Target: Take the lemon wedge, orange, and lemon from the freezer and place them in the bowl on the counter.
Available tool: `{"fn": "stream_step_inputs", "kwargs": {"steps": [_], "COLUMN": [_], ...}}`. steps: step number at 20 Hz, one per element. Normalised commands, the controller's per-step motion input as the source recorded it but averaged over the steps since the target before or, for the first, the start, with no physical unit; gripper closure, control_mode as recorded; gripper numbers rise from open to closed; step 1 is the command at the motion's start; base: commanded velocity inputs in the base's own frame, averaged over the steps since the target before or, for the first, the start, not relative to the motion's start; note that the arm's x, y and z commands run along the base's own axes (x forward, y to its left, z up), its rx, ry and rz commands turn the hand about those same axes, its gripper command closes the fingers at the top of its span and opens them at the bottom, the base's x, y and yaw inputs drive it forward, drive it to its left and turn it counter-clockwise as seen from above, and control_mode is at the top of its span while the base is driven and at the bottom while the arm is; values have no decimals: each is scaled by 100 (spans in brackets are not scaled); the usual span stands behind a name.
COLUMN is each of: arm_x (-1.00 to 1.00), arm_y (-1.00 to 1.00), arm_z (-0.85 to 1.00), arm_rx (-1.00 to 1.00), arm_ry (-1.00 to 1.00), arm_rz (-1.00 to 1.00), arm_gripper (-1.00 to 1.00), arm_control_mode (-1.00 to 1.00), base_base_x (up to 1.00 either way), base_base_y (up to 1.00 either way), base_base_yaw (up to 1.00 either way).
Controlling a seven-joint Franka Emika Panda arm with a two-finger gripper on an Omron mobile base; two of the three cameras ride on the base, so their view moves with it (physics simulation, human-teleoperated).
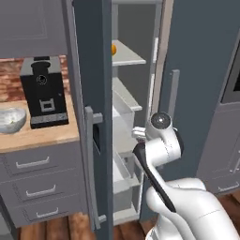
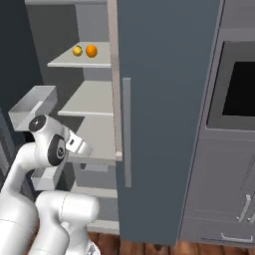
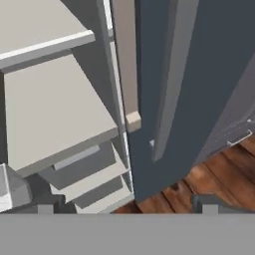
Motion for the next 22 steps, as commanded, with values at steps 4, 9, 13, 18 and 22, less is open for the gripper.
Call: {"fn": "stream_step_inputs", "kwargs": {"steps": [4,9,13,18,22], "arm_x": [0,0,0,0,0], "arm_y": [0,0,0,0,0], "arm_z": [0,0,0,0,0], "arm_rx": [0,0,0,0,0], "arm_ry": [0,0,0,0,0], "arm_rz": [0,0,0,0,0], "arm_gripper": [-100,-100,-100,-100,-100], "arm_control_mode": [100,100,100,100,100], "base_base_x": [82,80,83,13,0], "base_base_y": [-29,-17,-6,60,43], "base_base_yaw": [0,4,10,18,11]}}
